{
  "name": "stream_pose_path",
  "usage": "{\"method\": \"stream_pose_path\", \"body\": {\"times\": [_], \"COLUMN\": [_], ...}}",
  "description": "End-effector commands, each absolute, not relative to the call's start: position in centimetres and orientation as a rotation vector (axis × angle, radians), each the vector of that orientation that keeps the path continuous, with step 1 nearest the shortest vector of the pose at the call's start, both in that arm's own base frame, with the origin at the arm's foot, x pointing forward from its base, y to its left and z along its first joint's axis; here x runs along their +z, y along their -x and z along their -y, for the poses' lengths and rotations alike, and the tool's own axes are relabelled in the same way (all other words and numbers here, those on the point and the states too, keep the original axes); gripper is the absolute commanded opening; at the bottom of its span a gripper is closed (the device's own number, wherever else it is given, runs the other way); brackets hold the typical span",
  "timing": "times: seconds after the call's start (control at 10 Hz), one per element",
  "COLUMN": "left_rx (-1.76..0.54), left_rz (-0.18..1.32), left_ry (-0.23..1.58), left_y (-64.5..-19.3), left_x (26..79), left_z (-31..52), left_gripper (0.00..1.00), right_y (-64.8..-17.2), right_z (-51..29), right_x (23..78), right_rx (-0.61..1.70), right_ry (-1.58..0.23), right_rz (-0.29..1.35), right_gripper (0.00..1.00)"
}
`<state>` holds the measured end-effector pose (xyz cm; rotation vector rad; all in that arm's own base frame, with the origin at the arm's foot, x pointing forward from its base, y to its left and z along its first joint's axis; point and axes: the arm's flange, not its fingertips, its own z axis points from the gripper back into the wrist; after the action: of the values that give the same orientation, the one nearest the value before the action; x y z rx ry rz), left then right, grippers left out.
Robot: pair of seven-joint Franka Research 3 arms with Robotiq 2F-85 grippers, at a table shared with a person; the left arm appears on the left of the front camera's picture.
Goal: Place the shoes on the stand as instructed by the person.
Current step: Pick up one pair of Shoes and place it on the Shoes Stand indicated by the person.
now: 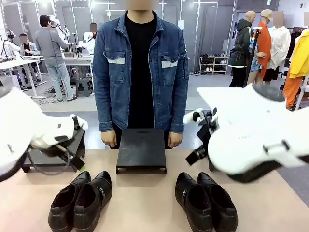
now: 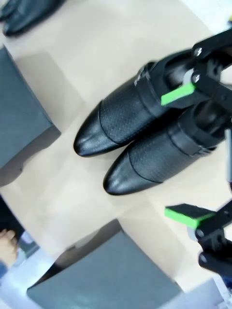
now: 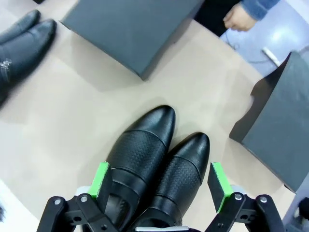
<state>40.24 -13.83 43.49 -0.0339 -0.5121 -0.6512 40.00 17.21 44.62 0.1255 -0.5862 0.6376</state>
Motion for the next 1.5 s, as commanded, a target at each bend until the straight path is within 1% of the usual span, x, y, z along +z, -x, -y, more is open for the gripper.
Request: {"method": "stream_pose_path", "body": {"times": [0.0,0.2,0.3,0.4,0.5,0.6,0.7,0.8,1.0,1.2,1.4], "left_rx": [-0.702,-0.723,-0.729,-0.709,-0.724,-0.708,-0.648,-0.587,-0.437,-0.33,-0.265], "left_rz": [0.424,0.389,0.38,0.363,0.294,0.3,0.341,0.369,0.465,0.476,0.487], "left_ry": [0.147,0.423,0.586,0.708,0.835,0.93,1.027,1.081,1.193,1.208,1.202], "left_y": [-39.7,-38.8,-38.1,-37.6,-36.4,-35.4,-34.3,-33.0,-30.8,-29.7,-29.4], "left_x": [47.9,50.4,51.6,52.2,52.1,51.7,51.1,50.1,47.9,46.2,45.3], "left_z": [10.9,7.3,4.5,0.9,-3.1,-6.6,-10.1,-13.2,-18.5,-21.2,-22.5], "left_gripper": [1.0,1.0,1.0,1.0,1.0,1.0,1.0,1.0,1.0,1.0,1.0], "right_y": [-40.0,-40.0,-39.6,-39.1,-38.4,-37.6,-36.4,-35.1,-33.1,-31.4,-30.4], "right_z": [-14.4,-9.9,-6.3,-2.7,1.5,5.0,8.5,11.8,17.0,20.1,21.1], "right_x": [48.4,50.8,51.6,51.8,51.5,50.8,50.3,49.6,48.0,46.7,46.4], "right_rx": [0.673,0.642,0.627,0.627,0.632,0.63,0.595,0.566,0.429,0.348,0.316], "right_ry": [-0.262,-0.454,-0.615,-0.762,-0.908,-1.004,-1.085,-1.146,-1.179,-1.223,-1.22], "right_rz": [0.528,0.489,0.445,0.425,0.426,0.434,0.476,0.51,0.531,0.57,0.584], "right_gripper": [1.0,1.0,1.0,1.0,1.0,1.0,1.0,1.0,1.0,1.0,1.0]}}
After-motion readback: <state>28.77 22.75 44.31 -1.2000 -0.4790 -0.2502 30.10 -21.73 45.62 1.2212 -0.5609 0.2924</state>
